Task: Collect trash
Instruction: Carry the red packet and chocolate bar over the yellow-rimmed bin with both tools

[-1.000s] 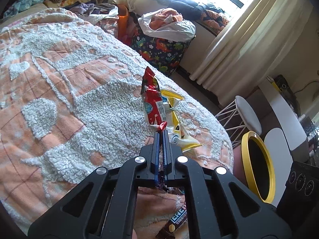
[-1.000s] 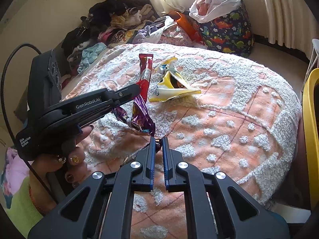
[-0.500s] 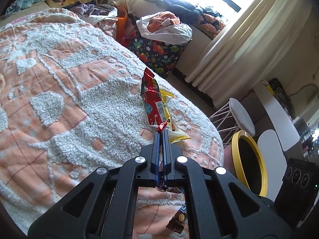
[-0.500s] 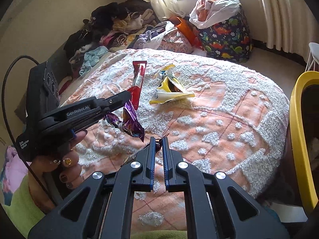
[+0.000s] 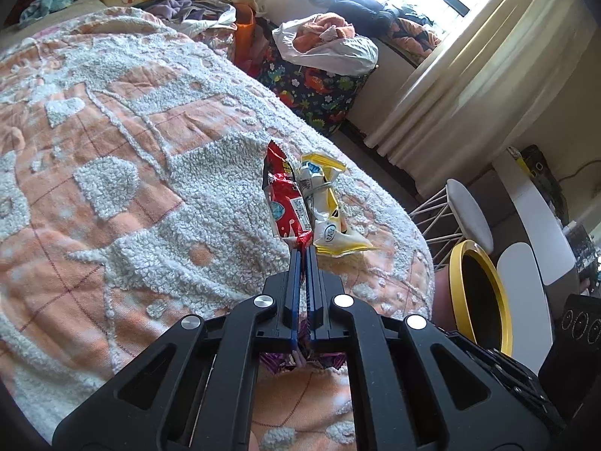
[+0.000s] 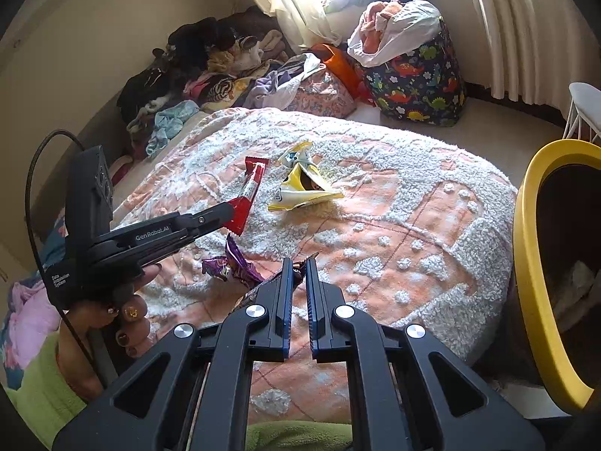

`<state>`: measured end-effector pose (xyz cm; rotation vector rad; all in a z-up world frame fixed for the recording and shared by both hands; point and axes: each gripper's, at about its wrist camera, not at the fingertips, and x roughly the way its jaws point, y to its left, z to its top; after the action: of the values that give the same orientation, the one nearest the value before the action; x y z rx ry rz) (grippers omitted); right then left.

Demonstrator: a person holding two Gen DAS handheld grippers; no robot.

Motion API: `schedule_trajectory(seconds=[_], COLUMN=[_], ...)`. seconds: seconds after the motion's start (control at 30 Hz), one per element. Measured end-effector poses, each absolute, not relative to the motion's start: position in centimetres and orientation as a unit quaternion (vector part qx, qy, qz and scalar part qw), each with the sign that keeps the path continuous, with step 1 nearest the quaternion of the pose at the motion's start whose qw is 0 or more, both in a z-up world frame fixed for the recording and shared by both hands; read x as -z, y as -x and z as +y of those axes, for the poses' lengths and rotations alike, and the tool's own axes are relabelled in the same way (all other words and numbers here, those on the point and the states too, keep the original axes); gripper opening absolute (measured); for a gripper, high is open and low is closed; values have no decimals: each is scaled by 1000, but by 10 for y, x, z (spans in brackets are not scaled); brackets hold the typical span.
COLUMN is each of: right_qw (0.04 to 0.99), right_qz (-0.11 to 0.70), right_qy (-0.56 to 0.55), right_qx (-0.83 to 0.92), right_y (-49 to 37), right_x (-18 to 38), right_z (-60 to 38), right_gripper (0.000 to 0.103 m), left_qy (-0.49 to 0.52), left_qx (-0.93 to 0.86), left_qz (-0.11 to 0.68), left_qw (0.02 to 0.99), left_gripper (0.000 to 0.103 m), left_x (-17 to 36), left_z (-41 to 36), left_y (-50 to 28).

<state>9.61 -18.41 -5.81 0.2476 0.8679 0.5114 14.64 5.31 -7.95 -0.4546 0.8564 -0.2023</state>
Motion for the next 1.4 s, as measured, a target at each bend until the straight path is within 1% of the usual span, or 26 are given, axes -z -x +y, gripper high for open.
schedule_trajectory(seconds=[0.3, 0.57, 1.4], right_qw=[884, 895, 917], right_qz=[384, 360, 313], right_qy=[-137, -153, -204], right_qx=[-231, -213, -139], right_y=[-94, -94, -87], right_x=[38, 24, 6], right_z=[-211, -238, -319], right_gripper=[7, 7, 7], left_qy=[206, 192, 141], left_qx=[116, 140, 213], left_qz=[377, 362, 360], left_qw=[896, 901, 897], left_gripper=[0, 0, 0], left_x=[47, 31, 16], left_z=[37, 11, -57], left_y=[-140, -133, -119])
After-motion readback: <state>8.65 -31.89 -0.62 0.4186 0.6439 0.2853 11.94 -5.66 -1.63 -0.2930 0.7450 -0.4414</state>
